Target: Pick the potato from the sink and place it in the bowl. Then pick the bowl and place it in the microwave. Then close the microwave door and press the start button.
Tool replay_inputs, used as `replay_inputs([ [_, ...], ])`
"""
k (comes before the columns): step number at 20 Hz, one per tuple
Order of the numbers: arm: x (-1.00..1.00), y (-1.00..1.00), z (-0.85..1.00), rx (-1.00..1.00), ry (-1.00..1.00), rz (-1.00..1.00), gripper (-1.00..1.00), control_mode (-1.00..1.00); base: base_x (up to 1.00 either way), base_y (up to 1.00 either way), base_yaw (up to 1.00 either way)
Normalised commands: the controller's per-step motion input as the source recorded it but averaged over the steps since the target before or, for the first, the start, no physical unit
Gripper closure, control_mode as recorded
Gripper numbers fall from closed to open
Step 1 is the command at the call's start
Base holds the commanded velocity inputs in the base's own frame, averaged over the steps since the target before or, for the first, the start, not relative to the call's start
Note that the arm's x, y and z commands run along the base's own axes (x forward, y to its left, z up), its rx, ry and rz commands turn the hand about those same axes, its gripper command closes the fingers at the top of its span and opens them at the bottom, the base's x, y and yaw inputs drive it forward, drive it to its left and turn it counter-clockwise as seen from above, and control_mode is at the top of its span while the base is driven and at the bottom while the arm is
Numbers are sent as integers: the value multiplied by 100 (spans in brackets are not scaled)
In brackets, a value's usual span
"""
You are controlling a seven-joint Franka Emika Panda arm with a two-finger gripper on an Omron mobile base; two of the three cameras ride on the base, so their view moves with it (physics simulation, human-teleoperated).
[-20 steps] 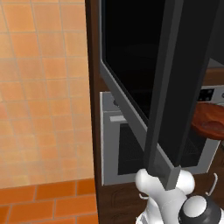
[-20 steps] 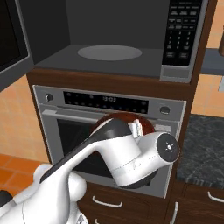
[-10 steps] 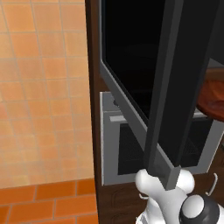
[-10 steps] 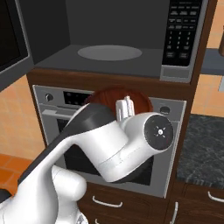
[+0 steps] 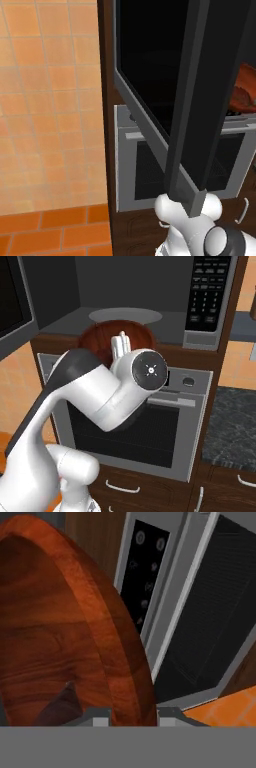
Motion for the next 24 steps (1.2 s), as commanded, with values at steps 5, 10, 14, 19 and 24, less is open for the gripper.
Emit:
replay_inputs([
  [5,71,36,62,0,0,0,100,-100,0,0,0],
  [10,70,7,45,0,0,0,100,-100,0,0,0],
  [14,68,0,11,0,0,0,100,-100,0,0,0],
  [19,57,2,16,0,0,0,100,-100,0,0,0],
  [24,56,7,19,0,0,0,100,-100,0,0,0],
])
